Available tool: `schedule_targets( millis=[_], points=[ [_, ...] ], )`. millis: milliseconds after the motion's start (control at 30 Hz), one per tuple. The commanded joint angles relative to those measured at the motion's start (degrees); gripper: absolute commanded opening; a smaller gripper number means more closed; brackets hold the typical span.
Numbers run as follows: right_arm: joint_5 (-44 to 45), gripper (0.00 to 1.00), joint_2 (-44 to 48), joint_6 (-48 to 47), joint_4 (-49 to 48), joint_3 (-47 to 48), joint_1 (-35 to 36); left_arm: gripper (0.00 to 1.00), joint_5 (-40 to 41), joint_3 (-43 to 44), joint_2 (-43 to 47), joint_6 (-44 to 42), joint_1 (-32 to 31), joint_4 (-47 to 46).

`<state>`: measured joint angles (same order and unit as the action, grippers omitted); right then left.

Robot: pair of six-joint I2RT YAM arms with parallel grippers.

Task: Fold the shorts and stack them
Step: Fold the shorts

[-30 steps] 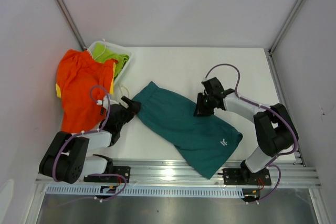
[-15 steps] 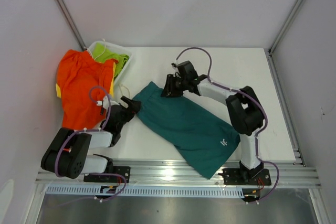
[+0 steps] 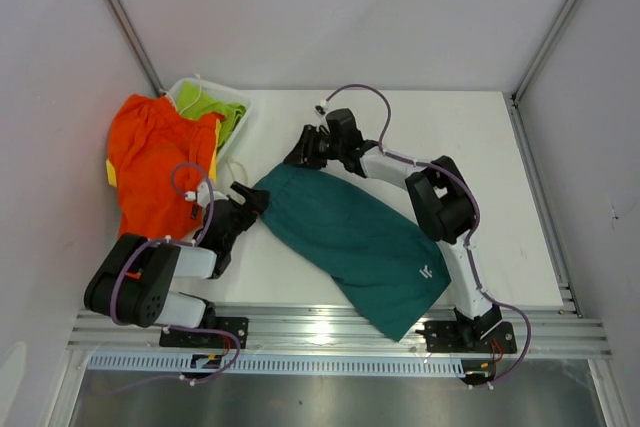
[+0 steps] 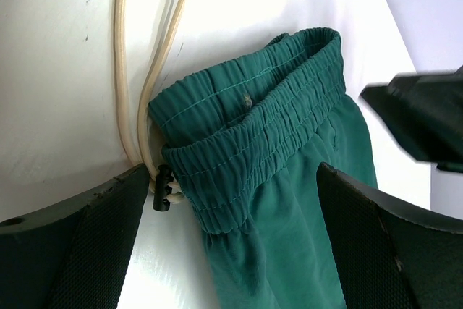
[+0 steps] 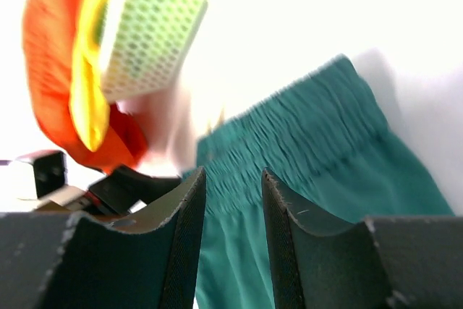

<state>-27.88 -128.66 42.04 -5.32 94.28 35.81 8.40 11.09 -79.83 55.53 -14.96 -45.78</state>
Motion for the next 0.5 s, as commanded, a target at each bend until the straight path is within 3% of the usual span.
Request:
schedule_targets(
  millis=[0, 267, 467],
  points=[
    [-0.43, 0.40, -2.20, 1.73, -5.93, 4.33, -0.04, 0.99, 0.03, -1.07, -1.20, 0.46, 0.37, -1.68],
    [1.42, 0.40, -11.96, 0.94, 0.84, 15.13, -0.22, 0.99, -0.23, -1.51, -2.26, 0.37, 0.37, -3.35],
    [1.86, 0.40, -15.91, 0.76, 4.09, 16.46, -0.22, 0.99, -0.84, -1.25, -4.97, 0.98, 0.37, -5.11]
  ],
)
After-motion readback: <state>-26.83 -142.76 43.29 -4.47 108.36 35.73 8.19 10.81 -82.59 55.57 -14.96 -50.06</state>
